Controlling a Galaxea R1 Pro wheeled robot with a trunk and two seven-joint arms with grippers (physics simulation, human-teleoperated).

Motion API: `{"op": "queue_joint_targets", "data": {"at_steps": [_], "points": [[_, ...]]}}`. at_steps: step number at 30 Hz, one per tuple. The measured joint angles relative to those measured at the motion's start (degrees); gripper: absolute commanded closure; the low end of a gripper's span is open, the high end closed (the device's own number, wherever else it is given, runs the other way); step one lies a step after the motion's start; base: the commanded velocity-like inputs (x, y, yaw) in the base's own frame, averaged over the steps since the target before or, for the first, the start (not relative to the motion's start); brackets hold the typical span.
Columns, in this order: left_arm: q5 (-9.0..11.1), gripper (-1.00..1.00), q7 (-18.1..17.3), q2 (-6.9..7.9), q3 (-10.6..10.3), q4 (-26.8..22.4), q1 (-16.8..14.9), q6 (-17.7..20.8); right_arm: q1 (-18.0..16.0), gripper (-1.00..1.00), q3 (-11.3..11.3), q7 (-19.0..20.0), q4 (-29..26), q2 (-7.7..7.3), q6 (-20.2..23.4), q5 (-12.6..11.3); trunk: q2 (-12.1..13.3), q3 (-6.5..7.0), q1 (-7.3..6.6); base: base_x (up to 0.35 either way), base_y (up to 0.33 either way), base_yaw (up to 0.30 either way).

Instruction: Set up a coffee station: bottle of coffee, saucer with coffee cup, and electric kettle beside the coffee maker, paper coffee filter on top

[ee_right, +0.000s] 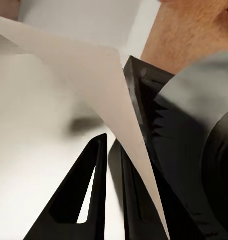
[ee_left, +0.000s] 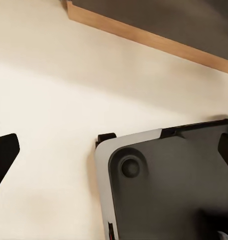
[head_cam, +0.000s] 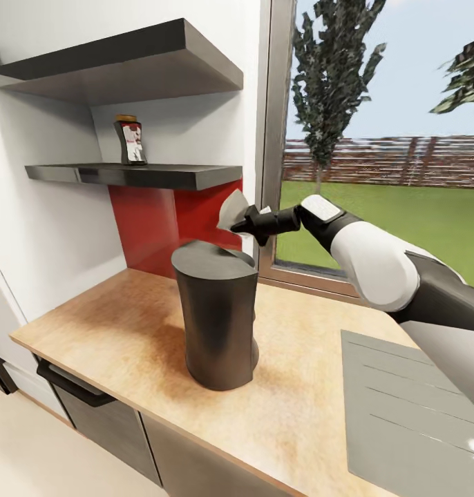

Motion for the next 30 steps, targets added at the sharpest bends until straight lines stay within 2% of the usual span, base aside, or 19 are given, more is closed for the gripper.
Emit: {"op": "queue_joint_targets", "data": {"at_steps": [4, 17, 21, 23, 30], "points": [[0.0, -1.0, 0.0, 0.02, 0.0, 0.0, 0.0, 0.0, -0.1, 1.0, -1.4, 1.8, 0.0, -0.12, 0.0, -0.7, 0.0, 0.0, 0.0, 0.0, 0.0, 0.0], [0.0, -1.0, 0.0, 0.08, 0.0, 0.0, 0.0, 0.0, -0.1, 1.0, -5.7, 1.9, 0.1, -0.38, 0.0, -2.7, 0.0, 0.0, 0.0, 0.0, 0.0, 0.0], [0.1, -1.0, -0.1, -0.01, 0.0, 0.1, 0.1, 0.0, -0.4, 1.0, -7.0, 3.3, 0.0, 0.11, 0.0, -1.5, 0.0, 0.0, 0.0, 0.0, -0.012, 0.0], [0.1, -1.0, -0.1, -0.01, 0.0, 0.1, 0.1, 0.0, -0.4, 1.0, -7.1, 3.1, -0.1, 0.12, 0.0, -1.7, 0.0, 0.0, 0.0, 0.0, -0.125, 0.0], [0.0, -1.0, 1.8, -0.09, -0.1, 1.0, 0.1, 0.0, -0.4, 1.0, -9.9, 6.3, -2.4, -0.42, 0.0, -3.4, 0.0, 0.0, 0.0, 0.0, -0.239, 0.0]]}}
